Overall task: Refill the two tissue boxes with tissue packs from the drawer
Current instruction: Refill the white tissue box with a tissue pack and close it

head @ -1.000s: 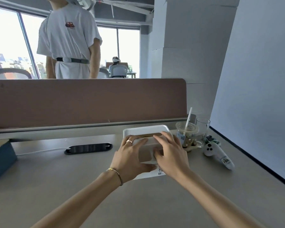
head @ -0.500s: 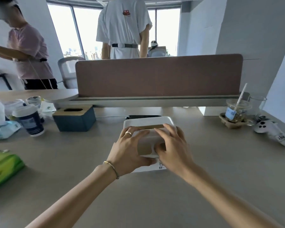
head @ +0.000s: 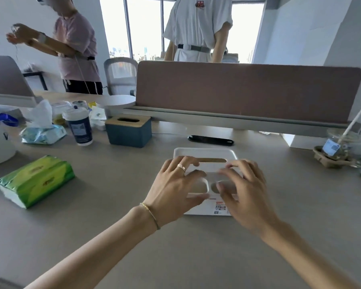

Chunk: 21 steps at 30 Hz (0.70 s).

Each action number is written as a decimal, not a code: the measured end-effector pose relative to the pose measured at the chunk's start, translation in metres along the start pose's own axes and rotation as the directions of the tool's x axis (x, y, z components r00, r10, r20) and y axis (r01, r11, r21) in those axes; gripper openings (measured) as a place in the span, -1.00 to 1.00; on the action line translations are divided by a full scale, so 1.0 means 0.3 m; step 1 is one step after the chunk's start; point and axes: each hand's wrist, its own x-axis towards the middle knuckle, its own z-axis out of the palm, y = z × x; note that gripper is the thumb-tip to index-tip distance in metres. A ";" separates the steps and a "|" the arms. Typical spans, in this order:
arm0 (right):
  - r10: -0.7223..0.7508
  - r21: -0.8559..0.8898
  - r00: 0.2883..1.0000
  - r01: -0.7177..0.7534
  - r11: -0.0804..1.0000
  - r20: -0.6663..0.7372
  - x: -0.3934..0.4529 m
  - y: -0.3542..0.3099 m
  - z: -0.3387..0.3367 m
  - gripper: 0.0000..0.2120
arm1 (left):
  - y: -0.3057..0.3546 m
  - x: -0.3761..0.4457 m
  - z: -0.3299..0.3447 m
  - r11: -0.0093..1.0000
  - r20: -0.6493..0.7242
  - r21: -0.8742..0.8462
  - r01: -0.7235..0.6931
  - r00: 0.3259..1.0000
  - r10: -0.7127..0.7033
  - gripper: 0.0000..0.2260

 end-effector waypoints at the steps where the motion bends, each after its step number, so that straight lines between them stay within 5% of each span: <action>1: -0.080 -0.008 0.997 0.081 0.997 0.005 0.000 0.003 -0.018 -0.77 | 0.001 -0.001 -0.005 0.998 -0.023 0.032 -0.054 0.998 0.055 -0.67; 4: -0.197 -0.059 0.952 0.216 0.975 0.233 0.023 0.012 -0.046 -0.83 | 0.024 0.028 -0.032 1.000 0.223 0.006 0.021 0.975 -0.022 -0.74; 8: -0.125 -0.060 0.880 0.171 0.983 0.459 0.048 0.010 -0.040 -0.89 | 0.019 0.061 -0.015 0.985 0.462 -0.081 0.151 0.881 -0.097 -0.72; 13: -0.060 0.103 0.919 0.021 0.994 0.389 0.040 0.015 -0.017 -0.82 | 0.011 0.045 0.015 0.949 0.431 -0.195 0.247 0.891 -0.143 -0.83; 21: -0.050 0.114 0.950 0.015 0.993 0.309 0.029 0.007 0.005 -0.74 | 0.018 0.044 0.018 0.916 0.304 -0.251 0.312 0.924 -0.232 -0.89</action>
